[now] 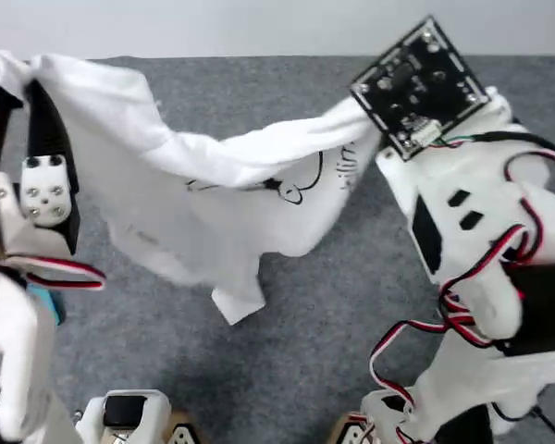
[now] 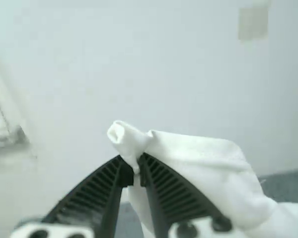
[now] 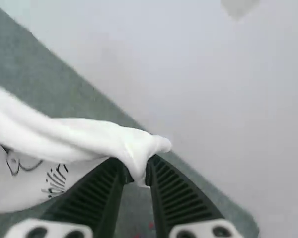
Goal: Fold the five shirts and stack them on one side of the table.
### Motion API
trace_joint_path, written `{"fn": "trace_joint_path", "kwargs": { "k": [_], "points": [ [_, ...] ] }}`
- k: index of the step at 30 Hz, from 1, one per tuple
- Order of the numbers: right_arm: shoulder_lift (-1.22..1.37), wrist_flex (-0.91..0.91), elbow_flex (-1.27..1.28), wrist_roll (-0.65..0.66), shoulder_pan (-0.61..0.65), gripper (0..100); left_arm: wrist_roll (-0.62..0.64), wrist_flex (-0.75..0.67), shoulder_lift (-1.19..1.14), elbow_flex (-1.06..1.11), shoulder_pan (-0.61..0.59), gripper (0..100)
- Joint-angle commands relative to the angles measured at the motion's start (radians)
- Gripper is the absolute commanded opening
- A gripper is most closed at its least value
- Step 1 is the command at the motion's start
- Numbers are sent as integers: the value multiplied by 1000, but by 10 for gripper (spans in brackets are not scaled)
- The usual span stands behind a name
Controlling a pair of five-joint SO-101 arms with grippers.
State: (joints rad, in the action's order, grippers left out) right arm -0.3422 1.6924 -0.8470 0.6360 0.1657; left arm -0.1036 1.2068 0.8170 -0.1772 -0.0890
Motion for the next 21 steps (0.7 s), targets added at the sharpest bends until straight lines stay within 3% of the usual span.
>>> {"fn": "trace_joint_path", "kwargs": {
  "k": [1, 13, 21],
  "points": [
    [-25, 87, -52, 17, -65, 11, -51, -38, 3, -59, 14, 5],
    [-131, 87, -64, 17, -127, 11, -160, -21, 3, -266, 25, 5],
    [-271, 87, -64, 21, -219, 11, -160, -14, 3, -372, 17, 5]
  ]
}}
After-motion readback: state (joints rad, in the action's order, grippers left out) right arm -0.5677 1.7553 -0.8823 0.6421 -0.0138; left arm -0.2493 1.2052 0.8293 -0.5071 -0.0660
